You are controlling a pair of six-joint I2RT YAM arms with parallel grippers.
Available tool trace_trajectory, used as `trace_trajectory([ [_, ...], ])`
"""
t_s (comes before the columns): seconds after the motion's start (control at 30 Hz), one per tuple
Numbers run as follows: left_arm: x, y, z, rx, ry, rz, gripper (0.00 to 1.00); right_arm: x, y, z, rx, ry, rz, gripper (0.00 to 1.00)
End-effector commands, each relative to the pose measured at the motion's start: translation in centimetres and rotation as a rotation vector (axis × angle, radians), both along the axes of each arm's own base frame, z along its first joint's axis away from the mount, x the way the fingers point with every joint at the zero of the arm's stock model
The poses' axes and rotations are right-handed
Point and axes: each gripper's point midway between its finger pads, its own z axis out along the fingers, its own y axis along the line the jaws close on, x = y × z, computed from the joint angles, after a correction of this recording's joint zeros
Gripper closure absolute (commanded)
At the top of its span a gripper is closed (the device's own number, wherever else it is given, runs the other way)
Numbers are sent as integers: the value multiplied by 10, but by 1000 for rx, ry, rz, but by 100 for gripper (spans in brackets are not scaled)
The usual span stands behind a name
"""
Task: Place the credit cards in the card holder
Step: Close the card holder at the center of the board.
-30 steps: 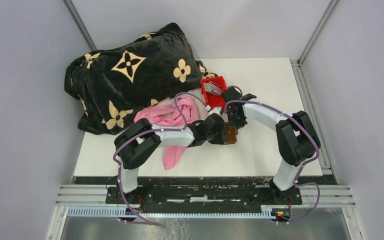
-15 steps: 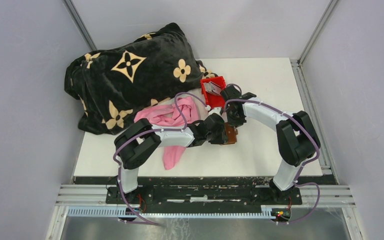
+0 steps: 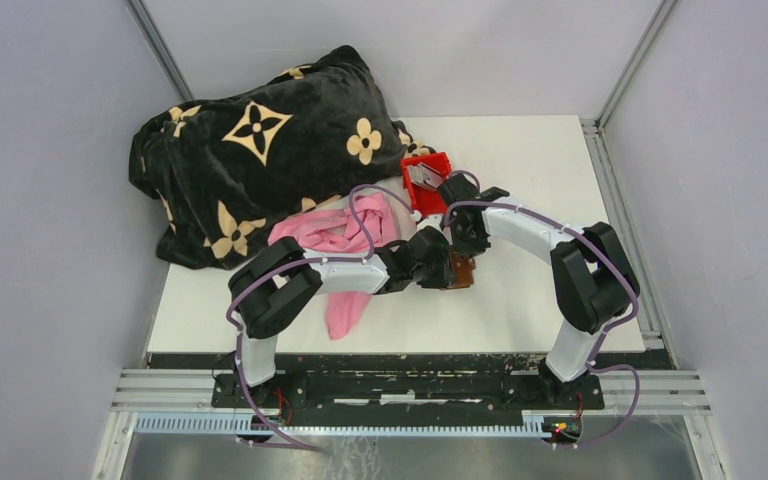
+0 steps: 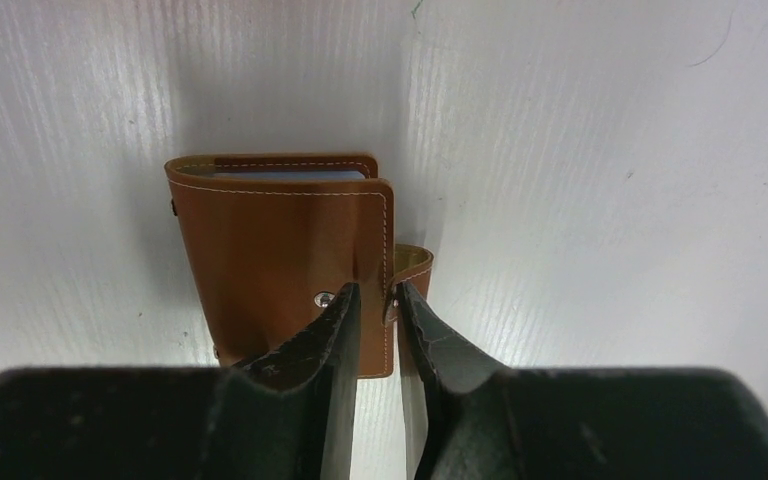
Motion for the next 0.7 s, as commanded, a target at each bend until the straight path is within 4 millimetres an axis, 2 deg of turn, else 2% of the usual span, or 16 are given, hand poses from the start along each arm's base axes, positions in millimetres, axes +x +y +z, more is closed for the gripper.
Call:
trace_trajectory([
  [0.0,-7,24,-32,122,24,5,68,-2,-6,1,-23,-13,-15,75],
  [0.2,-8,24,-32,120,25,2,68,-3,-8,-1,-35,-6,-16,80],
  [0.47,-9,24,-33,115,27,-2,68,-2,-7,3,-29,-15,-15,96],
  [0.67,-11,27,-34,111,26,3,68,-3,-5,3,-23,-13,-12,99],
])
